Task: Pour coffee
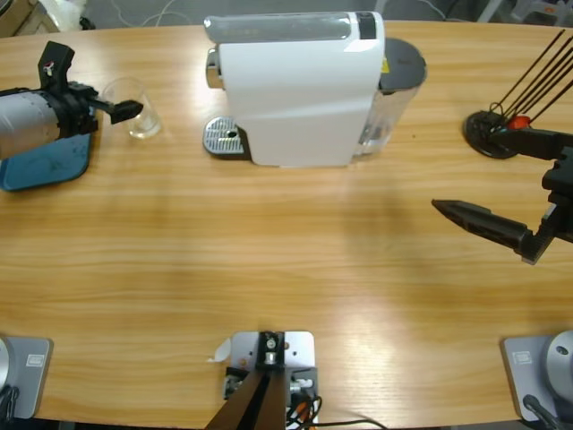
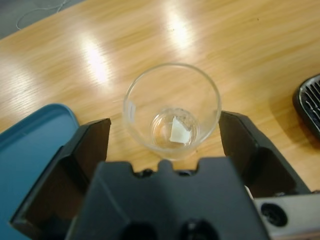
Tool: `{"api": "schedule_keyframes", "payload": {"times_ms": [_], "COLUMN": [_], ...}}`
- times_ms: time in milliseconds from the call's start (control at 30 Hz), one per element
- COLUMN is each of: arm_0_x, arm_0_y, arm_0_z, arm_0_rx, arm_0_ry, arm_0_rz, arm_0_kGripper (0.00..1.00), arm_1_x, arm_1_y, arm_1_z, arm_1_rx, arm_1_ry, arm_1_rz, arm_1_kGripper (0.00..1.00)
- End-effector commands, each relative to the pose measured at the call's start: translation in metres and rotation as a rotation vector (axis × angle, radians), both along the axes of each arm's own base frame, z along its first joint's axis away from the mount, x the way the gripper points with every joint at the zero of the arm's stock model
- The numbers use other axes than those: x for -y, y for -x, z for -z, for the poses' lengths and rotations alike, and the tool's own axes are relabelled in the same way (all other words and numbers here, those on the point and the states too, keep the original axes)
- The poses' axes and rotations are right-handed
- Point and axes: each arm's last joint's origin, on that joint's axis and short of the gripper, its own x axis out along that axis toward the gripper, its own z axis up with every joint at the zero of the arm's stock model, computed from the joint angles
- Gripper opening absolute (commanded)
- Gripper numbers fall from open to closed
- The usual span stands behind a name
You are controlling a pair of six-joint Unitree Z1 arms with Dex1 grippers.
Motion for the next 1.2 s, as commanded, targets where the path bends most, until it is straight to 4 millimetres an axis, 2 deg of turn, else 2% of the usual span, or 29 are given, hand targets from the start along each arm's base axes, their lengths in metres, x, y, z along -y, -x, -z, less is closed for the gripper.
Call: {"api": "schedule_keyframes", "payload": {"times_ms": [33, 233, 500, 600, 800, 833, 900, 967, 1067, 1200], "arm_0_x": [-0.007, -0.006, -0.009, -0.010, -0.010, -0.010, -0.011, -0.013, -0.014, -0.014], "arm_0_y": [-0.012, -0.012, -0.015, -0.014, -0.013, -0.013, -0.012, -0.012, -0.011, -0.011], "arm_0_z": [0.035, 0.047, 0.048, 0.048, 0.049, 0.049, 0.049, 0.050, 0.050, 0.050], "arm_0_rx": [0.005, 0.010, 0.016, 0.019, 0.035, 0.034, 0.031, 0.029, 0.027, 0.024], "arm_0_ry": [0.022, 0.035, 0.046, 0.057, 0.065, 0.064, 0.065, 0.066, 0.072, 0.081], "arm_0_rz": [-0.011, 0.008, 0.017, 0.015, 0.013, 0.014, 0.014, 0.011, 0.027, 0.046], "arm_0_kGripper": [0.918, 0.918, 0.919, 0.991, 0.985, 0.945, 0.672, 0.562, 0.271, 0.260], "arm_1_x": [0.005, 0.004, 0.004, 0.004, 0.003, 0.003, 0.004, 0.004, 0.004, 0.004], "arm_1_y": [0.002, 0.001, 0.001, 0.001, 0.001, 0.001, 0.001, 0.001, 0.001, 0.001], "arm_1_z": [0.009, 0.010, 0.010, 0.010, 0.010, 0.010, 0.010, 0.010, 0.010, 0.010], "arm_1_rx": [-0.022, -0.025, -0.025, -0.026, -0.030, -0.030, -0.030, -0.030, -0.031, -0.032], "arm_1_ry": [-0.003, 0.000, 0.000, -0.001, 0.000, 0.000, 0.000, 0.000, 0.000, 0.002], "arm_1_rz": [0.003, 0.007, 0.007, 0.008, 0.008, 0.008, 0.008, 0.008, 0.007, 0.007], "arm_1_kGripper": [1.000, 1.000, 1.000, 1.000, 1.000, 1.000, 1.000, 1.000, 0.996, 0.991]}}
